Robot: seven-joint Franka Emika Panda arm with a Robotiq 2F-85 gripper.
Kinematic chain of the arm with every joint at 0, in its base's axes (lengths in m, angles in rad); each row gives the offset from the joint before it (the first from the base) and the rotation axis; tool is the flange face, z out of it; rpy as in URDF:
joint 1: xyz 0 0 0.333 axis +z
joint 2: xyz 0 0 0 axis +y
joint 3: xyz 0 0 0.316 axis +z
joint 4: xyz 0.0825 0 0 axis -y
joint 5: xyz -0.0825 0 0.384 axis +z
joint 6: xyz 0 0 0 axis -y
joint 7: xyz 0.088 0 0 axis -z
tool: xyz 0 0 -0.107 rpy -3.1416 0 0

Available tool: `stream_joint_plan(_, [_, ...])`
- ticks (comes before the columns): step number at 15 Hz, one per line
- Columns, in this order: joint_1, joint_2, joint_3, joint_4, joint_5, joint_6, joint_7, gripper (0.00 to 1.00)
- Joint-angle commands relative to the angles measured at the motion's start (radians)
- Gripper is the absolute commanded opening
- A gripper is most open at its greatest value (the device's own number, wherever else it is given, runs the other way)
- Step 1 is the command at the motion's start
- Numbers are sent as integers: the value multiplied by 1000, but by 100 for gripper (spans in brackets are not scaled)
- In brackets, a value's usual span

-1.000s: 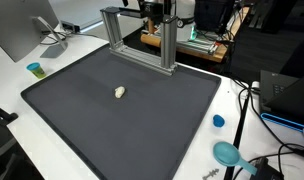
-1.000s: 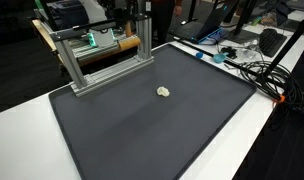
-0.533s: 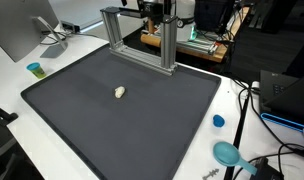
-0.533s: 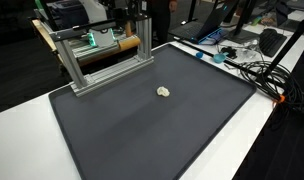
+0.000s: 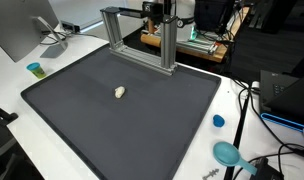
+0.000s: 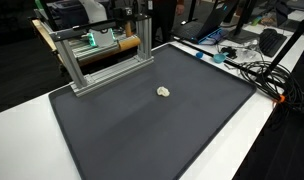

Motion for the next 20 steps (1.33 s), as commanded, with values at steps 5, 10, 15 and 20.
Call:
stream_joint_plan(5, [21,-154,52,-172,113,133,124,100])
stream_joint_plan(10, [20,-176,53,-194,117,144,132,100])
stream_joint_plan(15, [1,-169,74,-193,78,160,151,100])
stream_joint_plan(20, [-25,-202,104,-237,-10,214,171,100])
